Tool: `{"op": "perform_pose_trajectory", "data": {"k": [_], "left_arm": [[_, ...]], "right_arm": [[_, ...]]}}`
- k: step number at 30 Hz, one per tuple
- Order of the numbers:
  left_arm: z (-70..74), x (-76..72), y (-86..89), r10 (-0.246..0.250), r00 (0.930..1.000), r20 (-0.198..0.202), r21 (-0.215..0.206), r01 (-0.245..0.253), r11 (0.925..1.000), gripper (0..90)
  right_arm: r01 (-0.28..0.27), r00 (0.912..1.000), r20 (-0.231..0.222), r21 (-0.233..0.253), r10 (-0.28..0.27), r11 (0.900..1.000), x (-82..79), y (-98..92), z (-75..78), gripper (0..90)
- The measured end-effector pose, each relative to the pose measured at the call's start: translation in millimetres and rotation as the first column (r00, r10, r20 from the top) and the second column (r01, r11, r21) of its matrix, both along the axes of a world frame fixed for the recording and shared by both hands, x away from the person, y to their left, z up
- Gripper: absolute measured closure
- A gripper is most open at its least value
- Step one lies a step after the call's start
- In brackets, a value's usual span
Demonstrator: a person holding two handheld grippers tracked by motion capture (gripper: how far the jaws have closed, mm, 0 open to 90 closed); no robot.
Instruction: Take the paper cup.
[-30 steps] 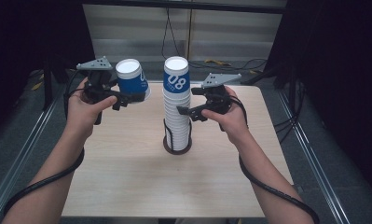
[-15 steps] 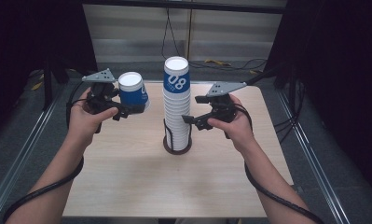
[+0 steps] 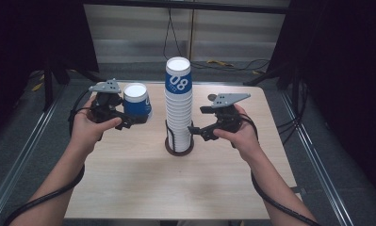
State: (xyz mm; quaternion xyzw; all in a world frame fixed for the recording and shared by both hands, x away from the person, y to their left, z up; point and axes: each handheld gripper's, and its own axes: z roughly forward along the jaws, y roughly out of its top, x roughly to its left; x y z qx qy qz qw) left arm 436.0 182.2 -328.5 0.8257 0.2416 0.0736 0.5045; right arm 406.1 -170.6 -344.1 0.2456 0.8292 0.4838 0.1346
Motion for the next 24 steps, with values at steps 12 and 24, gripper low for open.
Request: {"op": "perform_pose_trajectory", "data": {"k": [12,24], "left_arm": [[-15.1,-8.4,-0.8,-0.022,0.9997,-0.010,0.027,0.023,0.9994,18.7],[-28.2,-19.3,-8.3,-0.046,0.9986,-0.024,0.064,0.048,0.9968,18.7]], "right_arm": [[-0.014,0.9999,-0.009,-0.030,0.014,0.999,-13.4,-4.0,-18.2,11.8],[-0.037,0.9990,-0.026,-0.041,0.036,0.998,-23.5,-7.1,-41.8,11.8]]}}
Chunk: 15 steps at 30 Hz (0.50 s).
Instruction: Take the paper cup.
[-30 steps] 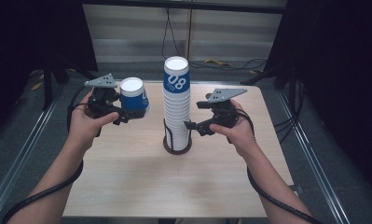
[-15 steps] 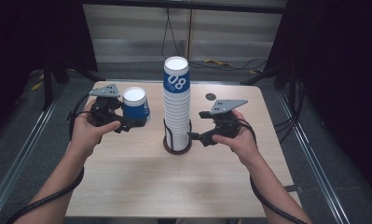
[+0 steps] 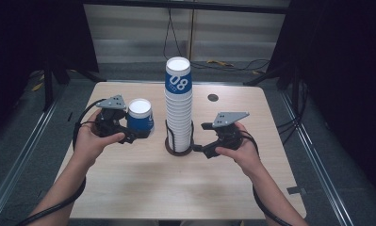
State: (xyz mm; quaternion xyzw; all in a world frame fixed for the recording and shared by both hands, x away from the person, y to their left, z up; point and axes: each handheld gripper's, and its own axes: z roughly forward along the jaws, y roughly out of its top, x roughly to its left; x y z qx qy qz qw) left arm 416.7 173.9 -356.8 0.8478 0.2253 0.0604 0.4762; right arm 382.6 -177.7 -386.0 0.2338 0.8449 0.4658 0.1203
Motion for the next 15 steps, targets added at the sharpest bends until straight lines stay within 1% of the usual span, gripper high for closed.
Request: {"op": "perform_pose_trajectory", "data": {"k": [2,6,9,10,13,15], "left_arm": [[-2.9,-0.9,-2.0,-0.007,1.0000,0.002,0.013,0.006,0.9999,18.7],[-8.3,-3.6,-6.1,-0.016,0.9999,-0.004,0.020,0.017,0.9997,18.7],[-11.4,-6.1,-9.2,-0.027,0.9996,-0.007,0.030,0.027,0.9992,18.7],[-11.8,-7.1,-9.8,-0.027,0.9996,-0.007,0.042,0.028,0.9987,18.8],[-14.5,-9.0,-12.4,-0.033,0.9994,-0.011,0.049,0.034,0.9982,18.7],[-16.1,-10.2,-14.2,-0.038,0.9992,-0.010,0.061,0.038,0.9974,18.7]], "right_arm": [[-0.004,1.0000,-0.005,-0.016,0.004,1.000,-1.5,-0.7,-3.5,11.8],[-0.015,0.9998,-0.013,-0.033,0.015,0.999,-4.8,-3.6,-7.4,11.8],[-0.025,0.9996,-0.014,-0.034,0.025,0.999,-6.5,-5.5,-7.7,11.9],[-0.030,0.9994,-0.018,-0.036,0.030,0.999,-7.1,-5.9,-7.6,11.9],[-0.036,0.9991,-0.022,-0.037,0.036,0.999,-8.0,-6.3,-8.2,11.9],[-0.051,0.9985,-0.023,-0.037,0.050,0.998,-8.9,-5.5,-10.0,11.9]]}}
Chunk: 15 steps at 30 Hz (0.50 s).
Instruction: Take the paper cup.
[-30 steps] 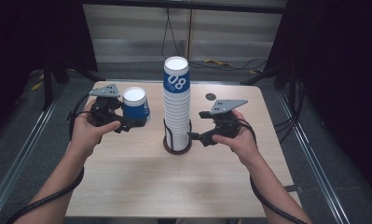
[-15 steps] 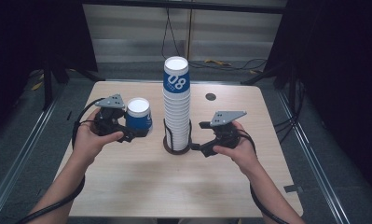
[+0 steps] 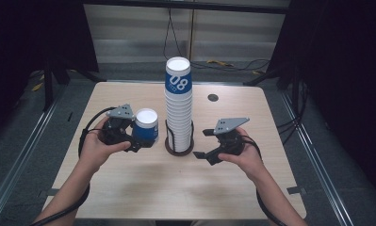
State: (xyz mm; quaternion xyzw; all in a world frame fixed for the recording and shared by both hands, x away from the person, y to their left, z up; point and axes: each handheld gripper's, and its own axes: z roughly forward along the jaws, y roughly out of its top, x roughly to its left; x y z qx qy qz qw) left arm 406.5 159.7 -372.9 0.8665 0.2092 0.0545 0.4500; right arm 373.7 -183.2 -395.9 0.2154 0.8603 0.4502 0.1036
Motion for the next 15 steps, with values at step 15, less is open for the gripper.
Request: {"op": "perform_pose_trajectory", "data": {"k": [15], "left_arm": [[-17.4,-3.4,-14.2,-0.059,0.9981,-0.020,0.060,0.060,0.9964,18.7]], "right_arm": [[-0.011,0.9999,-0.003,-0.022,0.011,1.000,-6.2,-1.9,-13.9,12.0]]}}
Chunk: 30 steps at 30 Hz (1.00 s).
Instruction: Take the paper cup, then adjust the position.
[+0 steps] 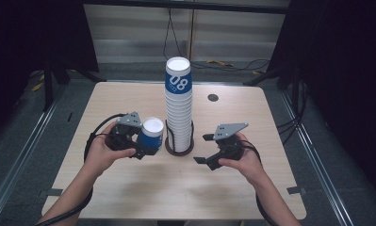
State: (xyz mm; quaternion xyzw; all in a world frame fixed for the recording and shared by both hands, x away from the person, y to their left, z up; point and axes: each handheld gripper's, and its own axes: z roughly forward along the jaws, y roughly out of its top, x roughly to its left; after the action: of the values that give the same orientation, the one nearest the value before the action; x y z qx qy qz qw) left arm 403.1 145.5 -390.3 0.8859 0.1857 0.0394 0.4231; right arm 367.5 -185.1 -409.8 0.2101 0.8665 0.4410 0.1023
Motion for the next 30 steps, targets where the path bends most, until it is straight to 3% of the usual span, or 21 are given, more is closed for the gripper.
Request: {"op": "perform_pose_trajectory", "data": {"k": [5,8,18,27,30], "left_arm": [[-1.3,-2.2,-6.8,-0.032,0.9995,-0.001,0.037,0.032,0.9988,18.7],[-3.0,-3.7,-11.2,-0.042,0.9991,-0.009,0.036,0.042,0.9985,18.7],[-2.0,-4.4,-25.2,-0.096,0.9951,-0.025,0.091,0.098,0.9910,18.7],[-0.8,-5.4,-32.4,-0.129,0.9910,-0.036,0.145,0.133,0.9805,18.7],[-0.9,-5.0,-34.3,-0.144,0.9889,-0.037,0.175,0.148,0.9734,18.7]], "right_arm": [[0.003,1.0000,-0.005,0.009,-0.003,1.000,-0.4,-1.1,-1.8,12.0],[0.003,1.0000,-0.004,0.004,-0.003,1.000,-1.6,-0.7,-2.0,12.0],[-0.007,0.9998,-0.021,-0.006,0.006,1.000,-4.3,1.1,-10.5,12.1],[-0.015,0.9997,-0.022,-0.018,0.014,1.000,-5.1,0.8,-13.6,12.1],[-0.016,0.9996,-0.024,-0.014,0.015,1.000,-5.2,1.1,-13.8,12.1]]}}
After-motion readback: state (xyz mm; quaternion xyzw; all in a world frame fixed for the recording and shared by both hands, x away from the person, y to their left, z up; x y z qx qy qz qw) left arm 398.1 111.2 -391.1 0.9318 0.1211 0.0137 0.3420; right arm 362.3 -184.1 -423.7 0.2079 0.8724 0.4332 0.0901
